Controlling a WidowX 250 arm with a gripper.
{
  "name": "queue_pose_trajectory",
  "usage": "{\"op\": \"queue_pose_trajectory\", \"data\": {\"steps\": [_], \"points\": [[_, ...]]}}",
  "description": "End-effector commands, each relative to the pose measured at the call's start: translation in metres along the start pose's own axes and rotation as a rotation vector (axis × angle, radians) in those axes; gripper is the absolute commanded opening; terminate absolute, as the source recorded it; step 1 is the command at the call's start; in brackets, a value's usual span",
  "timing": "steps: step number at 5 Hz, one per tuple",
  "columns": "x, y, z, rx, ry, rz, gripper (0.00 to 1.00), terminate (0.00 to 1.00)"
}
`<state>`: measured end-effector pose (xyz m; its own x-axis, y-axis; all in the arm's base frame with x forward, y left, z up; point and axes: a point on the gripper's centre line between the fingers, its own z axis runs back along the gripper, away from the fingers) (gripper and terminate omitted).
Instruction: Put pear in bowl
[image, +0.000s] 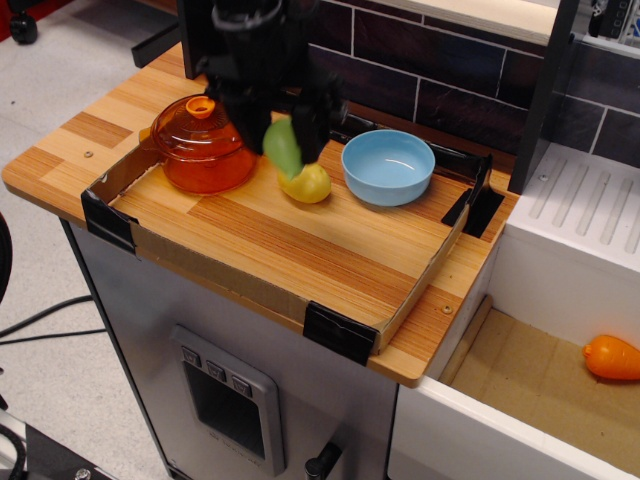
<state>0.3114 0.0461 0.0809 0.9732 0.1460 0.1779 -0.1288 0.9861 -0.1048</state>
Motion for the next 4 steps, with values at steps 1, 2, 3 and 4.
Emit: {"op": "queue_pose_trajectory", "data": {"steps": [1, 2, 3, 4], "points": [[0.045, -0.008, 0.014, 0.015, -0.144, 0.111, 0.0, 0.0], [0.063, -0.017, 0.003, 0.008, -0.132, 0.116, 0.0, 0.0], [0.071, -0.021, -0.012, 0.029, -0.119, 0.114, 0.0, 0.0], [0.073, -0.024, -0.016, 0.055, -0.121, 0.063, 1.0, 0.0]]}}
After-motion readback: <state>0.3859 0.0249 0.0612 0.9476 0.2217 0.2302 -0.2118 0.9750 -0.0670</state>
